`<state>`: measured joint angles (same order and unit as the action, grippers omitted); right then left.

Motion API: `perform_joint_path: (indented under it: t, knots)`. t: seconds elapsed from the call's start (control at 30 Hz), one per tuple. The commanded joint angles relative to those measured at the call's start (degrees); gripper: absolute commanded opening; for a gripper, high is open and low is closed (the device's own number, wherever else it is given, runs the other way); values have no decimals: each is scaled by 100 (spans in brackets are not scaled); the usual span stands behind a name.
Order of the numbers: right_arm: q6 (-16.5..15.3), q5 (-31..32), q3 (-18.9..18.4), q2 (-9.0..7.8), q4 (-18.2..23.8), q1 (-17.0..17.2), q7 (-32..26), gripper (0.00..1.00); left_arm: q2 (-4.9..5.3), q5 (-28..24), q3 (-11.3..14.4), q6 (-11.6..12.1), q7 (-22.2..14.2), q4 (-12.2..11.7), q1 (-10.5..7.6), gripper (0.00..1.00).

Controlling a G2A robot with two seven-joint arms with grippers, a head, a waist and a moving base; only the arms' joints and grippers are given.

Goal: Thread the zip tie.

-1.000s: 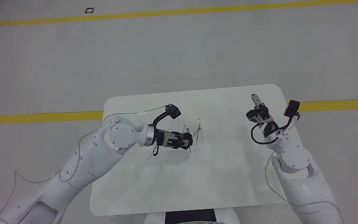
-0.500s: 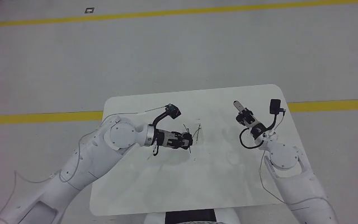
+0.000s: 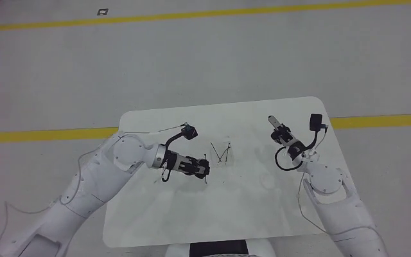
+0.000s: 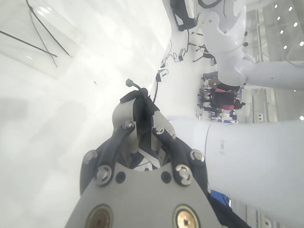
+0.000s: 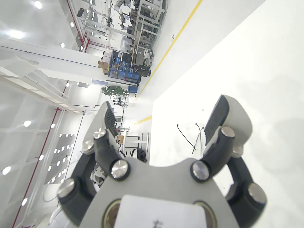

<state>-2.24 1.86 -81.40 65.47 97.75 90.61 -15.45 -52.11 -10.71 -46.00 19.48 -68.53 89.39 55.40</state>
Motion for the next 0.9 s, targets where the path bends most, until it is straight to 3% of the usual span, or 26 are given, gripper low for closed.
perform_joint_path:
  t: [0.0,0.1,0.23,0.43,0.87]
  knots:
    - [0,0,0,0,0,0,0,100,-10,-310,-178,0,-472,-33,30,0]
    - [0,0,0,0,0,0,0,100,-72,-624,-450,0,-1111,-166,76,0]
    - [0,0,0,0,0,0,0,100,-142,-511,-440,0,-1111,-270,111,0]
    - [0,0,0,0,0,0,0,100,-188,-440,-231,0,-1111,-443,2,0]
    - [0,0,0,0,0,0,0,100,-102,-548,50,0,-1111,-495,-182,0]
